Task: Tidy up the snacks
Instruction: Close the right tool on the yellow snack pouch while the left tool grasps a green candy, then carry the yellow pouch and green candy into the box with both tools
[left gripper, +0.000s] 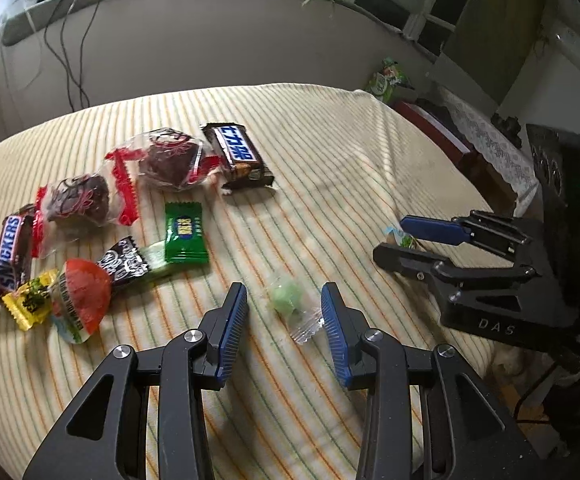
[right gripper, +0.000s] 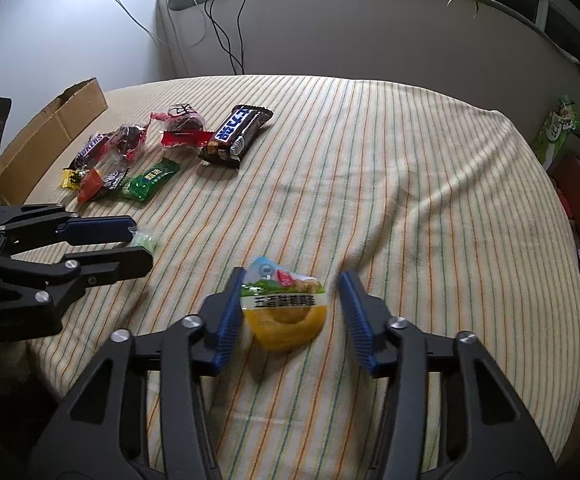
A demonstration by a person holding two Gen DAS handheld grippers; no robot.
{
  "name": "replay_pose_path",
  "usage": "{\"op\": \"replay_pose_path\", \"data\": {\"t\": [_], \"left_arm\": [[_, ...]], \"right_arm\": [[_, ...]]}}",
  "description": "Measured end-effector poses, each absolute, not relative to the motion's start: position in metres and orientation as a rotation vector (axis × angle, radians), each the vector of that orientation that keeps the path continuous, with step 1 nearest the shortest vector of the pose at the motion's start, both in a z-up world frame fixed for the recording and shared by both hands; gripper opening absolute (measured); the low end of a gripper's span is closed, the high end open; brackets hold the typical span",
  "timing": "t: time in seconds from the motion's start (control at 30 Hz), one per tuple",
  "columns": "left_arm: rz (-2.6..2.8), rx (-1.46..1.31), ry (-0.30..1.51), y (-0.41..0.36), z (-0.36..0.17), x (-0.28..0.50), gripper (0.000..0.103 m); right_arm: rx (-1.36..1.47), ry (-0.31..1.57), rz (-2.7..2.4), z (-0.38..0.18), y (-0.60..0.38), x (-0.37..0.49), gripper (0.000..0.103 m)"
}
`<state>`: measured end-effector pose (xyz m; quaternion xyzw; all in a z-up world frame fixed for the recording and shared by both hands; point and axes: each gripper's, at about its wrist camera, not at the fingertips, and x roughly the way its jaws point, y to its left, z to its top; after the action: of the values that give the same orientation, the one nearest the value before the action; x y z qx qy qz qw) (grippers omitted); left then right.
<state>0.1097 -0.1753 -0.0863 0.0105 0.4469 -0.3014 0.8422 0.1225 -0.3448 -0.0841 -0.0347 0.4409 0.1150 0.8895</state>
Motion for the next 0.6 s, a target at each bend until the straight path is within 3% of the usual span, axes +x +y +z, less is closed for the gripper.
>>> {"op": "replay_pose_path", "data": {"t": [0.07, 0.17, 0.6], "left_arm": [[-0.638, 0.032, 0.941, -0.177, -0.088, 0.11, 0.036], [-0.635, 0.046, 0.938, -0.18, -0.089, 0.111, 0.024], [-0.646, 0.028, 0.921, -0.173, -0.086, 0.109, 0.021]], "right_arm": [[-0.068, 0.917, 0.238, -0.084, -0.346, 0.122, 0.041], [-0.066, 0.919, 0.237, -0.084, -0.345, 0.121, 0.041], [-0.045, 0.918, 0.234, -0.079, -0.346, 0.117, 0.037]]}}
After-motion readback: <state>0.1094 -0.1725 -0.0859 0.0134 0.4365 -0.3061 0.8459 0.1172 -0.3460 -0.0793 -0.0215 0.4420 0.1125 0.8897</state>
